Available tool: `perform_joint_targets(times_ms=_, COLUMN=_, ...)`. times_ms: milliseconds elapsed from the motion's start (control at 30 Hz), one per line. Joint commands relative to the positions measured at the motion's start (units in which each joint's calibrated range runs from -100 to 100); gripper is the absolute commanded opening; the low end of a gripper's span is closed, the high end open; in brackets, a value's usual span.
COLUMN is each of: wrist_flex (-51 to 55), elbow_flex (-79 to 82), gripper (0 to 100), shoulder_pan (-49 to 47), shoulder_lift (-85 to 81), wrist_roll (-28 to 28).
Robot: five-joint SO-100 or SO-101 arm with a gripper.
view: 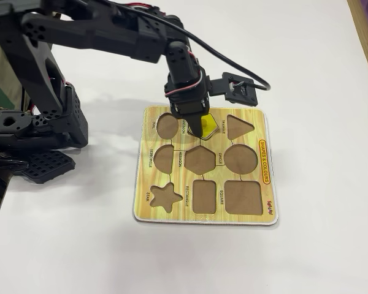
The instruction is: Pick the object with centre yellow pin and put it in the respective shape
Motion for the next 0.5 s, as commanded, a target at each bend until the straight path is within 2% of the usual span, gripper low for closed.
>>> perform_joint_targets(times_ms=0, wrist_flex=-0.65, elbow_flex=1.35, gripper=16, shoulder_pan=-0.6, shoulder_lift=-7.5, wrist_roll=-0.07)
perform_joint_targets(times_ms=467, wrist_flex=-0.65, elbow_flex=15.38, gripper=15, shoulder_pan=0.18, shoulder_lift=-29.01, wrist_roll=-0.64)
